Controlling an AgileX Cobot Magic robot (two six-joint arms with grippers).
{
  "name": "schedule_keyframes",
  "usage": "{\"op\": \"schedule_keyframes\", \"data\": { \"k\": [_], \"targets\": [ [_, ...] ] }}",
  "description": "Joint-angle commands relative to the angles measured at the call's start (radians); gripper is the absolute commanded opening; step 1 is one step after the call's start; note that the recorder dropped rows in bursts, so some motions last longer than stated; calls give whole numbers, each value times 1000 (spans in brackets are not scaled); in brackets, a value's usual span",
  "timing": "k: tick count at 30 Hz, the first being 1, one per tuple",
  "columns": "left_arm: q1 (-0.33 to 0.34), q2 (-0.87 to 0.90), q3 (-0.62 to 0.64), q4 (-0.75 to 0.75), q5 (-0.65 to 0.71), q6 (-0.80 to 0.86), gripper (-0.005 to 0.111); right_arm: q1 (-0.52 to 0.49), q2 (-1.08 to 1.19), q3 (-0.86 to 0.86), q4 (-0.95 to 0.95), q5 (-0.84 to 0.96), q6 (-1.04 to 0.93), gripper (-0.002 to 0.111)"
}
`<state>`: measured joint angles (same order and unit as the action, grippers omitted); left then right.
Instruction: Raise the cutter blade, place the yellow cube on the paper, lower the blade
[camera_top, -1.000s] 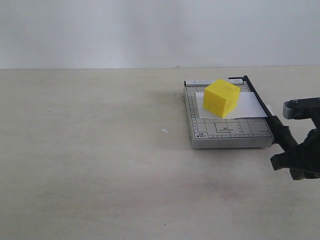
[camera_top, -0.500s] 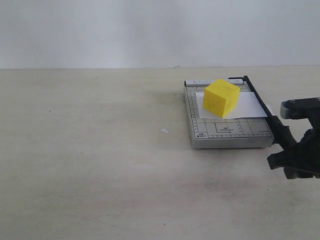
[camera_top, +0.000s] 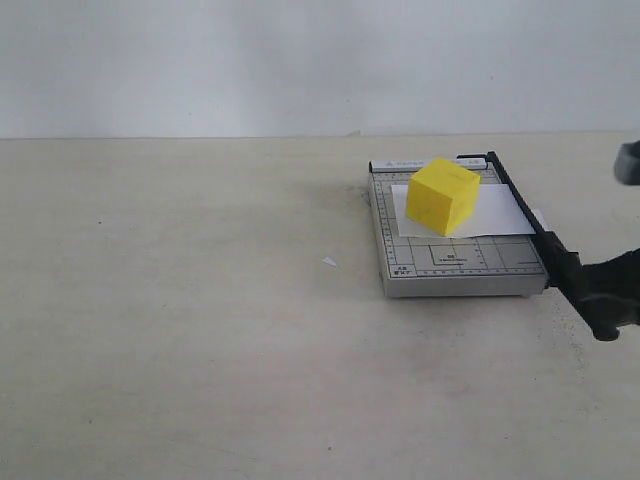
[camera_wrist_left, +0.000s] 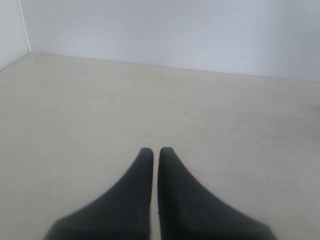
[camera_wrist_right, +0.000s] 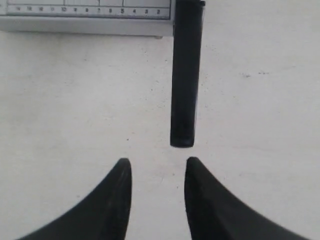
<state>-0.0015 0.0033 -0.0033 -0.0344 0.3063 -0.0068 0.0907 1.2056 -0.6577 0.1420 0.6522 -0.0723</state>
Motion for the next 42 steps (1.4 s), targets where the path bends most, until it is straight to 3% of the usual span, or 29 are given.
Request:
{"op": "schedule_keyframes", "data": {
  "k": [1,4,10,13,25,30,36,42],
  "targets": [
    [-8,-2,3,-5,-2,7,4,-1,-278,40,48,-6,55,35],
    [-8,-2,3,-5,-2,7,4,-1,-531,136,79,-228,34,34],
    [-8,-2,3,-5,-2,7,4,-1,-911,365,1,-541,-44,0],
    [-8,-2,3,-5,-2,7,4,-1,-979,436,-23,-598,-129,0],
    [-8,-2,3,-5,-2,7,4,-1,-1023,531,-23,-522,-20,0],
    [-8,-2,3,-5,-2,7,4,-19,-1065,658,-23,-665,10,0],
    [-8,-3,3,-6,-5,7,4,-114,-1206,658,-31,-291,13,0],
    [-8,-3,3,-6,-3,7,4,-122,-1206,658,-82,-272,107,0]
  ]
}}
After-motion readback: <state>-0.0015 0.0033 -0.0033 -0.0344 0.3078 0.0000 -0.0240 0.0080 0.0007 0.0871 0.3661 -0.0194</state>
